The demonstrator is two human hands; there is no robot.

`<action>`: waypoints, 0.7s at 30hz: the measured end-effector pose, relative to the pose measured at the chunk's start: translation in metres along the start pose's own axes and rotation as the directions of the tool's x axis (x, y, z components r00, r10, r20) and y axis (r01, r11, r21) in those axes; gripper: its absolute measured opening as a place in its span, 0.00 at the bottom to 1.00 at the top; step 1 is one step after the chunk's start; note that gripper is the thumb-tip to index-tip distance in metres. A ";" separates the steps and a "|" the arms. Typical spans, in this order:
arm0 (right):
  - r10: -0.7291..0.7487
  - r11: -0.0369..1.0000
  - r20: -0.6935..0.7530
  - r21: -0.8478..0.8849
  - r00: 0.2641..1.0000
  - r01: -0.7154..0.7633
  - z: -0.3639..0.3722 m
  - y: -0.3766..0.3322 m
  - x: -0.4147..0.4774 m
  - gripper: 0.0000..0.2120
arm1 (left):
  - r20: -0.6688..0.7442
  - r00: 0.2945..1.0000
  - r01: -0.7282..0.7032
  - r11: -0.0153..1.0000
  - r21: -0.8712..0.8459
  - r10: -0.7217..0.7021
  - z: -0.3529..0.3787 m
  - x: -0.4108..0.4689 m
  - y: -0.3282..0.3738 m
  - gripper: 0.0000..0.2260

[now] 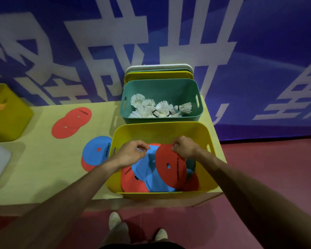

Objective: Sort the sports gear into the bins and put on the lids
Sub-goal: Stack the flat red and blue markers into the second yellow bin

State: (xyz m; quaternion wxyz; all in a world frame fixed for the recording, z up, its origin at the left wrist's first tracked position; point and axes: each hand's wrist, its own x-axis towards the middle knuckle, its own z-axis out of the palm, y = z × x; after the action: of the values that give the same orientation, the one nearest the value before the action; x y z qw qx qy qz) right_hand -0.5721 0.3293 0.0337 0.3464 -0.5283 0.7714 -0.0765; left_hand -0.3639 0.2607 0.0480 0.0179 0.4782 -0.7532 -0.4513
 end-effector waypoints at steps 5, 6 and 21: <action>0.108 0.990 -0.043 -0.092 0.993 -0.111 0.015 0.005 0.008 0.13 | -0.084 0.996 -0.040 0.971 -0.234 0.021 -0.027 -0.014 -0.002 0.11; 0.119 0.986 -0.079 -0.109 0.990 -0.128 0.013 0.006 0.008 0.13 | -0.105 0.994 -0.048 0.961 -0.271 0.020 -0.031 -0.016 -0.004 0.12; -0.320 0.933 -0.333 0.054 0.887 0.357 -0.022 -0.143 0.027 0.07 | -0.317 0.948 -0.157 0.837 -0.524 -0.020 -0.118 -0.027 -0.054 0.12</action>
State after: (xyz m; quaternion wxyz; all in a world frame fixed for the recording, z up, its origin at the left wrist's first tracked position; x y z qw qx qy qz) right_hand -0.4825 0.2386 0.1073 0.2278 -0.6147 0.7075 -0.2640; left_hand -0.2570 0.1954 0.0915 0.2869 0.4906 -0.5988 -0.5643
